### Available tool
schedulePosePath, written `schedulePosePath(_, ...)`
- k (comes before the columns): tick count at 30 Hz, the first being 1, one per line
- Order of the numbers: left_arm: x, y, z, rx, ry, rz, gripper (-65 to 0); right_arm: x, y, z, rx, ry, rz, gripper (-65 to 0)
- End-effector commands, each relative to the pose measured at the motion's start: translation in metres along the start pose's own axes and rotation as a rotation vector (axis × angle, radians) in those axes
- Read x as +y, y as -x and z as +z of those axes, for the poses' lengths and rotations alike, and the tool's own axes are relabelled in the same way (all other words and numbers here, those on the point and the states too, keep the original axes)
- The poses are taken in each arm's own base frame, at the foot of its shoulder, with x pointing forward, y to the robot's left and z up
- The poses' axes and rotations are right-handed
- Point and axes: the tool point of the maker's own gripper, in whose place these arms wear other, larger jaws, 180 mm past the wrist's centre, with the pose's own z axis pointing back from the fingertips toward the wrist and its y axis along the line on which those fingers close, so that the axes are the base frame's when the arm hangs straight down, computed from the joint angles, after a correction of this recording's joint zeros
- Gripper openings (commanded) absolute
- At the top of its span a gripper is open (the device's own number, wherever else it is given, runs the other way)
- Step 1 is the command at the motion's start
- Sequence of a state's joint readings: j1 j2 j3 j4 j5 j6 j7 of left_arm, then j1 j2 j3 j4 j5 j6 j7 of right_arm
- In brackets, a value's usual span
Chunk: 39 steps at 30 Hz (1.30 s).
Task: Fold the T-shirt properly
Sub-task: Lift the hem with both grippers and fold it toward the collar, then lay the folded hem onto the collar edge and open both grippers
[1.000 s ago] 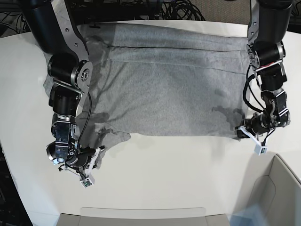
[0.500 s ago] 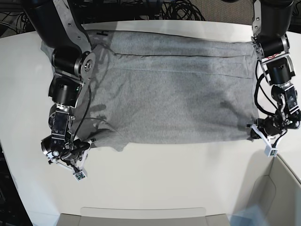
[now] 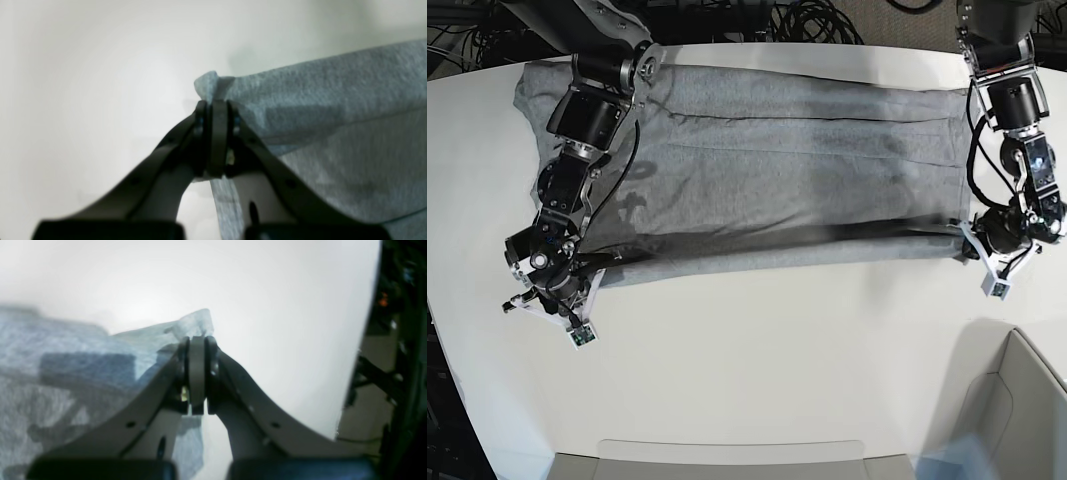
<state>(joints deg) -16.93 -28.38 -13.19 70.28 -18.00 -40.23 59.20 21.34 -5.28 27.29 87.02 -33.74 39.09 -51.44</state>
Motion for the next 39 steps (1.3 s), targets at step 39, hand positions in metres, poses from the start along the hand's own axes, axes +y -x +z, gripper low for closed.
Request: schedulePosePath(39, 0.011, 0.122, 0.055, 0.258, -0.109, -0.023, -65.0, 0.027, 0.128, 0.091, 0.152, 0.115, 0.105, -65.0)
